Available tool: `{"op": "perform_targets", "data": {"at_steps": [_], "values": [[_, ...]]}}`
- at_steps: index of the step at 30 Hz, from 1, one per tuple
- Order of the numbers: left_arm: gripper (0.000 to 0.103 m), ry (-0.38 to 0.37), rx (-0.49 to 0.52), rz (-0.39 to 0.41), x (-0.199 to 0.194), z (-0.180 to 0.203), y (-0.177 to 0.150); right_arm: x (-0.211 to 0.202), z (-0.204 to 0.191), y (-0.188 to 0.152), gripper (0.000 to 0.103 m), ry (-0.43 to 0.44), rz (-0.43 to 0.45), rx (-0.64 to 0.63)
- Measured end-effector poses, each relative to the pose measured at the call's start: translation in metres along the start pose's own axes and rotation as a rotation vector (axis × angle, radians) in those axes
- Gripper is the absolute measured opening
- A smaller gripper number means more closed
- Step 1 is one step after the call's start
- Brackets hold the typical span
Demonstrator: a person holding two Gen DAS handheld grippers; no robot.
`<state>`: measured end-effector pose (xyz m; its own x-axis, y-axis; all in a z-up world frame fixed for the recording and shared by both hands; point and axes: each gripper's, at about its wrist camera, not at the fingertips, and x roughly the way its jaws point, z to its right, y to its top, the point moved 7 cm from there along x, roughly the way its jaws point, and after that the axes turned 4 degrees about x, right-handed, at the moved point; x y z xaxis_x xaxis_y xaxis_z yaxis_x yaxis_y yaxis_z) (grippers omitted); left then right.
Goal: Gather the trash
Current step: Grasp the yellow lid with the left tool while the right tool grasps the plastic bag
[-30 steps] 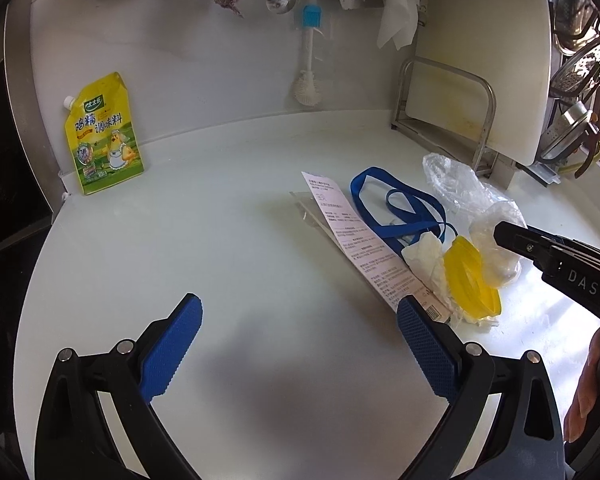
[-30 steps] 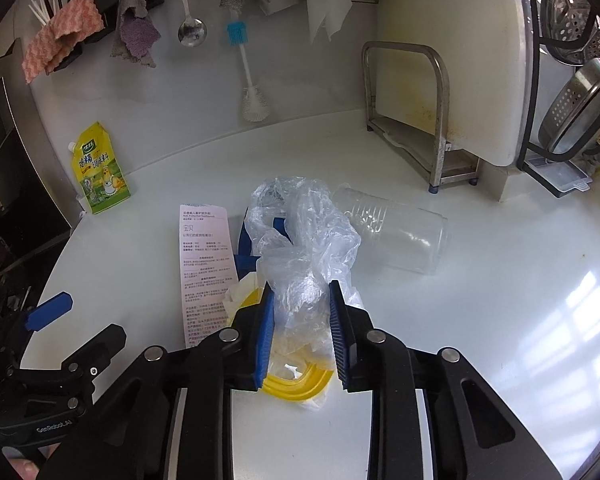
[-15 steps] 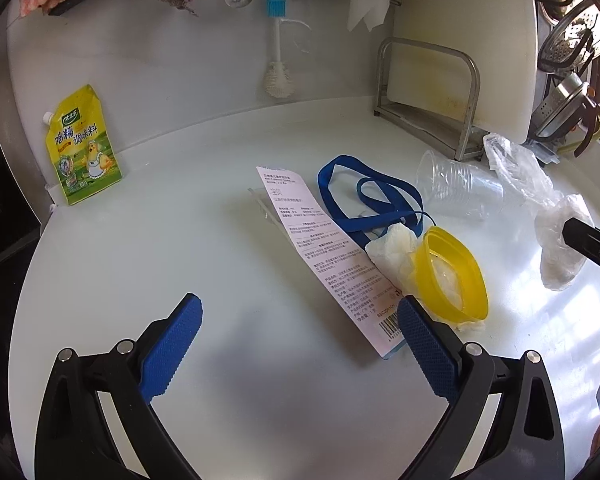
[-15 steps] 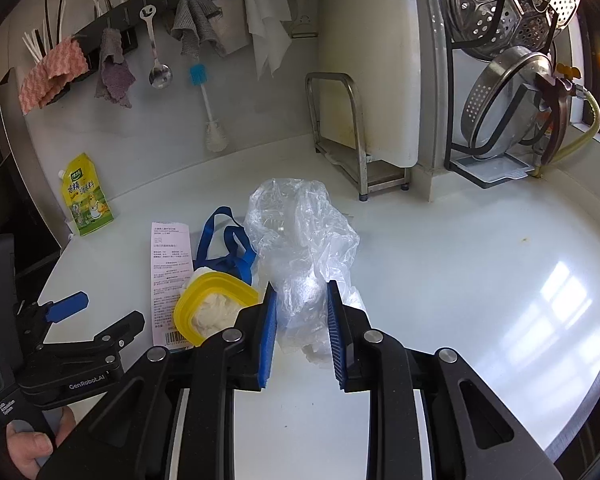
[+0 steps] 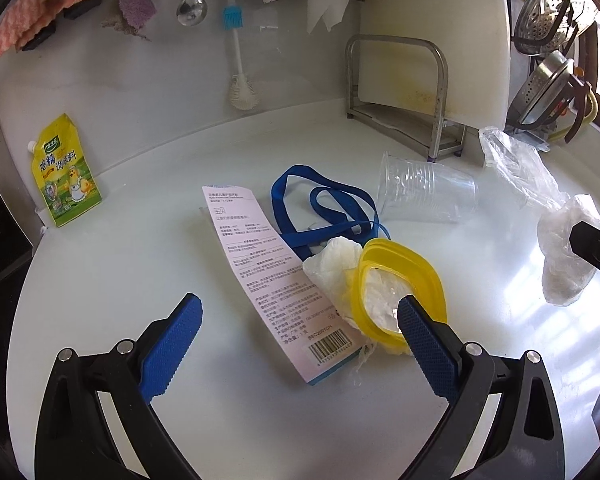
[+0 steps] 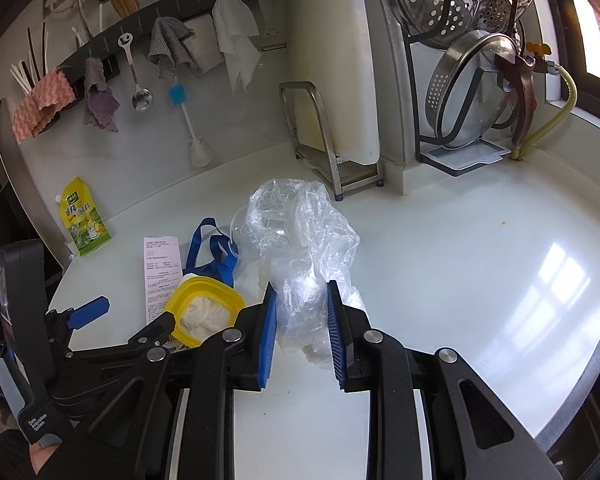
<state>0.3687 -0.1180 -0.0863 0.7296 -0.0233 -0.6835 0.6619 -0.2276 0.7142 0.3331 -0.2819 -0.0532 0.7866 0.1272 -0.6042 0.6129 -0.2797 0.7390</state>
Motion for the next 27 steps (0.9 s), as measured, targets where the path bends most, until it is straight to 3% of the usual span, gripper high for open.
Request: {"op": "perform_targets", "data": {"at_steps": [5,11,16,19,22,27], "values": [[0.094,0.015,0.022,0.006,0.007,0.012,0.005,0.001,0.002,0.0,0.023,0.0,-0.004,0.005],[0.069,0.004,0.048,-0.03,0.016,0.023,0.0,0.001,0.004,0.0,0.023,0.005,-0.003,0.015],[0.031,-0.038,0.038,-0.056,0.019,0.022,-0.004,0.003,0.003,-0.001,0.023,0.002,-0.007,0.012],[0.015,-0.05,0.037,-0.059,0.018,0.02,-0.005,0.003,0.003,-0.001,0.023,0.002,-0.006,0.01],[0.007,-0.053,0.037,-0.053,0.014,0.018,-0.006,0.003,0.003,-0.001,0.023,0.004,-0.004,0.009],[0.005,-0.063,0.033,-0.044,0.005,0.01,-0.007,0.002,0.003,-0.002,0.023,0.008,-0.001,0.009]]}}
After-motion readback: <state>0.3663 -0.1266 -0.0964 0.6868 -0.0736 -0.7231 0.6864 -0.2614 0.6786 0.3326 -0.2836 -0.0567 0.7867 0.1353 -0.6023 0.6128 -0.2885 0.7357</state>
